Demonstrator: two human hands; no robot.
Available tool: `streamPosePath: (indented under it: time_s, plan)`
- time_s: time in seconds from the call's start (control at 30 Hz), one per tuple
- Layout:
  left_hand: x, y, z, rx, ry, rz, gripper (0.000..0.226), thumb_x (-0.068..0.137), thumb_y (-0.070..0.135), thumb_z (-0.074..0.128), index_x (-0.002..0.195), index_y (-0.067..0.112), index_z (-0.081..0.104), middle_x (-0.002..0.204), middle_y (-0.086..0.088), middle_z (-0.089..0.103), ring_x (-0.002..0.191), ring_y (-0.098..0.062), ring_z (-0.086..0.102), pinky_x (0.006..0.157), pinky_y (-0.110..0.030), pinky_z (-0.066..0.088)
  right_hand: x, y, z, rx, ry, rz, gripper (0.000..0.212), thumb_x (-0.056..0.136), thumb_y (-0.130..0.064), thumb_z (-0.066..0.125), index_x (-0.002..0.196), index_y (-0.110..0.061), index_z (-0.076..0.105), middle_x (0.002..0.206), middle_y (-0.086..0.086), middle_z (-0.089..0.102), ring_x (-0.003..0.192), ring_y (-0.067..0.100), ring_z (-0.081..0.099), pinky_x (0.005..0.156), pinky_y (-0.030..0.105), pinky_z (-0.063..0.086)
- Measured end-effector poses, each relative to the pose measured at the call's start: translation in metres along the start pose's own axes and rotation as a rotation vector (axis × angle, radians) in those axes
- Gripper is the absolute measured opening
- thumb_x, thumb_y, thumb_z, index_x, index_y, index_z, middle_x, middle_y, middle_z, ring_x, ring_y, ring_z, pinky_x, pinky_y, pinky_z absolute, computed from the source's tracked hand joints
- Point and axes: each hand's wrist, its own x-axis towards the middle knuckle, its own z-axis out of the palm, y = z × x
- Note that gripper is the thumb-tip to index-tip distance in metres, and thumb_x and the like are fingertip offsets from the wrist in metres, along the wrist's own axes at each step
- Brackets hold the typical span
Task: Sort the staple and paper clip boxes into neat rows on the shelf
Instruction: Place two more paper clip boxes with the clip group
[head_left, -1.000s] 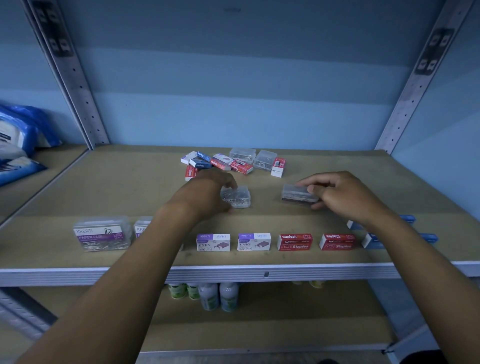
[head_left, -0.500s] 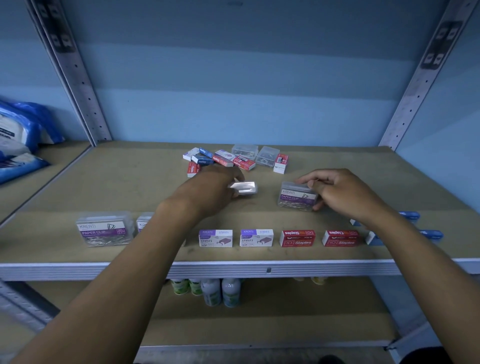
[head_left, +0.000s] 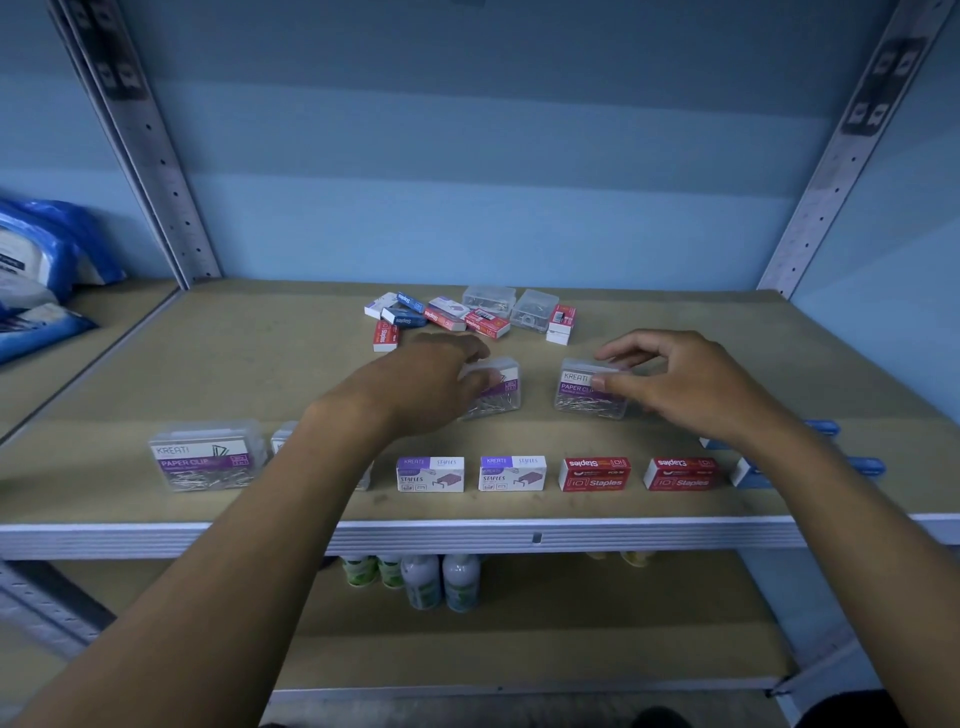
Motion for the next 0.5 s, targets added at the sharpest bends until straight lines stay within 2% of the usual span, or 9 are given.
streamPosePath:
  time_s: [0.1, 0.2, 0.27, 0.37, 0.5]
  plan:
    - [-0.0009, 0.0009, -0.0012, 0.004, 0.072, 0.037, 0.042, 0.094, 0.041, 0.058, 0.133, 0.026, 0.055, 0.137, 0.004, 0.056, 0.117, -0.015, 0.051, 0.094, -0.026, 0.039, 0.0007, 0.0012, 0.0013, -0.059, -0.006, -0.022, 0.032, 0.078, -0.043, 0.082, 0.109, -0.038, 0.073, 0.102, -0.022, 0.069, 0.087, -0.013, 0.057, 0.066, 0.012, 0.037]
    - [0.0007, -0.0004, -0.0008, -0.016, 0.115, 0.055, 0.043, 0.092, 0.035, 0.062, 0.134, 0.025, 0.055, 0.133, 0.008, 0.059, 0.096, -0.008, 0.047, 0.086, -0.02, 0.035, 0.0027, 0.0031, 0.0018, -0.065, -0.003, -0.021, 0.035, 0.078, -0.037, 0.083, 0.111, -0.037, 0.073, 0.101, -0.022, 0.068, 0.089, -0.012, 0.057, 0.066, 0.012, 0.038]
    - [0.0014, -0.0015, -0.0001, -0.02, 0.136, 0.062, 0.043, 0.091, 0.034, 0.064, 0.132, 0.025, 0.057, 0.129, 0.008, 0.061, 0.091, -0.007, 0.045, 0.085, -0.019, 0.036, 0.0033, 0.0036, 0.0023, -0.077, 0.0, -0.021, 0.035, 0.079, -0.034, 0.083, 0.113, -0.036, 0.072, 0.096, -0.027, 0.064, 0.087, -0.012, 0.056, 0.064, 0.012, 0.037]
    - [0.0024, -0.0026, 0.0009, -0.025, 0.144, 0.059, 0.039, 0.09, 0.026, 0.066, 0.128, 0.024, 0.061, 0.126, 0.007, 0.063, 0.09, -0.007, 0.045, 0.083, -0.019, 0.036, 0.0038, 0.0048, 0.0029, -0.09, 0.012, -0.022, 0.035, 0.079, -0.03, 0.083, 0.112, -0.036, 0.073, 0.091, -0.03, 0.061, 0.082, -0.015, 0.055, 0.059, 0.004, 0.034]
    - [0.0043, -0.0053, 0.0025, -0.029, 0.138, 0.063, 0.032, 0.092, 0.018, 0.062, 0.124, 0.024, 0.064, 0.126, 0.005, 0.063, 0.094, -0.008, 0.047, 0.084, -0.021, 0.038, 0.004, 0.0069, 0.0036, -0.084, 0.038, -0.028, 0.03, 0.08, -0.024, 0.082, 0.106, -0.036, 0.074, 0.091, -0.026, 0.065, 0.077, -0.02, 0.055, 0.055, -0.003, 0.035]
